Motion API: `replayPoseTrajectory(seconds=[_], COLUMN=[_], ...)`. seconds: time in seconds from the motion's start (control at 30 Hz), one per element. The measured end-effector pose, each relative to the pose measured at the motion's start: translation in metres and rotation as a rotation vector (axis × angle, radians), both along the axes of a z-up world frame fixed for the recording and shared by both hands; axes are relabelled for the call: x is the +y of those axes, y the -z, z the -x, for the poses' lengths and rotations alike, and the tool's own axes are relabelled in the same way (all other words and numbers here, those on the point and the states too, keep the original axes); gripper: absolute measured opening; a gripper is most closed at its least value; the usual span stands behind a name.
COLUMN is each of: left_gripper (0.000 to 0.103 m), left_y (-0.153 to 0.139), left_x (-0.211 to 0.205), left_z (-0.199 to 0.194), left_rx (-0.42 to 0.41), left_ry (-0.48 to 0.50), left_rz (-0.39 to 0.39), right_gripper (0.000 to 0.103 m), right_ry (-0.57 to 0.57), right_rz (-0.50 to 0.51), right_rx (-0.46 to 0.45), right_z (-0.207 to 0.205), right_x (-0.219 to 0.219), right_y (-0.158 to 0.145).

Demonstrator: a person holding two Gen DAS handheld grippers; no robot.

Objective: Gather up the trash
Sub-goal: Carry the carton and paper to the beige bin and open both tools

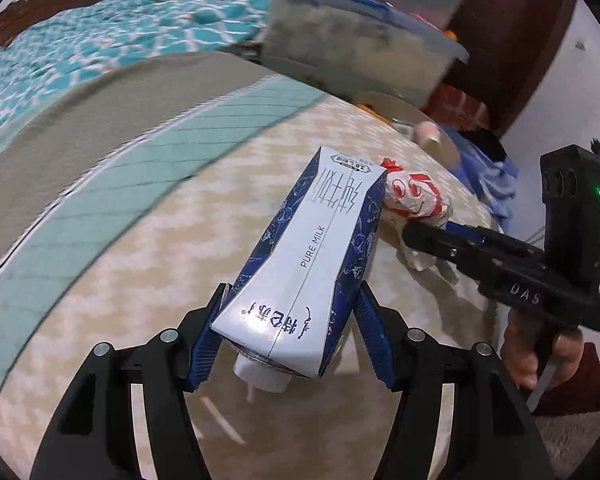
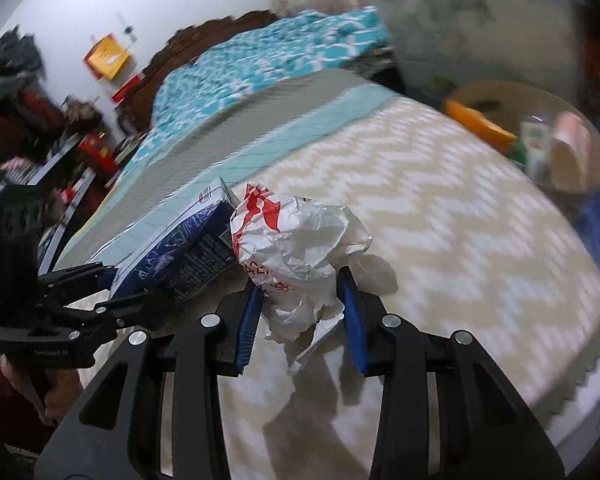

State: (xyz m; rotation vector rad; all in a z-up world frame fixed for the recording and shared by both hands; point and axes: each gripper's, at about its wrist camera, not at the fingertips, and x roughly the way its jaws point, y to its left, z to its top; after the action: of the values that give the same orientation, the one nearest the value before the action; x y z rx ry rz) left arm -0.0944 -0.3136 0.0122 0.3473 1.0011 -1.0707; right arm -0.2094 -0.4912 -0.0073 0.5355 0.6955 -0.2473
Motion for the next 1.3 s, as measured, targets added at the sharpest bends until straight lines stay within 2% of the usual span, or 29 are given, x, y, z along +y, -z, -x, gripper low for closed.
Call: replayPoseTrajectory(seconds=[0.2,0.37,0.47,0.57,0.67,0.73,0.77,0.8,0.9,1.0,1.17,1.3], left_gripper=[0.058,0.058,0.058,0.058,0.058,0.061,0.072,0.077,0.077,0.077,0.082,0.087], left_y=[-0.003,-0.014,-0.022,-0.028,-0.027,-0.02,-0.017,-0.014,-0.012,-0.019,-0.029,-0.028], left_x=[-0.07,-0.14,-0.185,-0.229,-0.272,-0.298,-0.305,-0.312,-0.313,-0.294,-0.236,-0.176], left_z=[0.001,-0.011,-0.021,-0.029,-0.028,-0.027,-0.028,-0.029,-0.035,-0.038,-0.034,-0.023], left_rx=[0.054,0.075,0.087,0.105,0.073,0.056,0.051,0.045,0.082,0.102,0.044,-0.026], left_ry=[0.06,0.071,0.074,0.088,0.116,0.13,0.125,0.109,0.085,0.079,0.049,-0.003], left_rz=[0.011,0.037,0.055,0.058,0.029,0.004,-0.007,-0.012,0.011,0.054,0.091,0.077], right_gripper=[0.04,0.04,0.04,0.041,0.049,0.062,0.074,0.078,0.078,0.078,0.076,0.077], right_ry=[0.132,0.236,0.272,0.259,0.235,0.219,0.234,0.249,0.282,0.333,0.348,0.383], right_rz=[-0.002,0.02,0.045,0.066,0.042,0.016,0.028,0.038,0.039,0.049,0.043,0.067], right_rx=[-0.053,-0.071,-0.043,-0.004,0.034,0.019,0.011,0.0,-0.039,-0.105,-0.161,-0.15], right_z=[0.031,0.032,0.028,0.018,0.01,0.01,0.012,0.015,0.028,0.05,0.069,0.076], right_x=[-0.061,-0.124,-0.156,-0.169,-0.181,-0.188,-0.186,-0.188,-0.185,-0.172,-0.133,-0.095], right_y=[-0.01,-0.024,-0.026,-0.02,-0.012,-0.012,-0.013,-0.014,-0.015,-0.02,-0.018,-0.014])
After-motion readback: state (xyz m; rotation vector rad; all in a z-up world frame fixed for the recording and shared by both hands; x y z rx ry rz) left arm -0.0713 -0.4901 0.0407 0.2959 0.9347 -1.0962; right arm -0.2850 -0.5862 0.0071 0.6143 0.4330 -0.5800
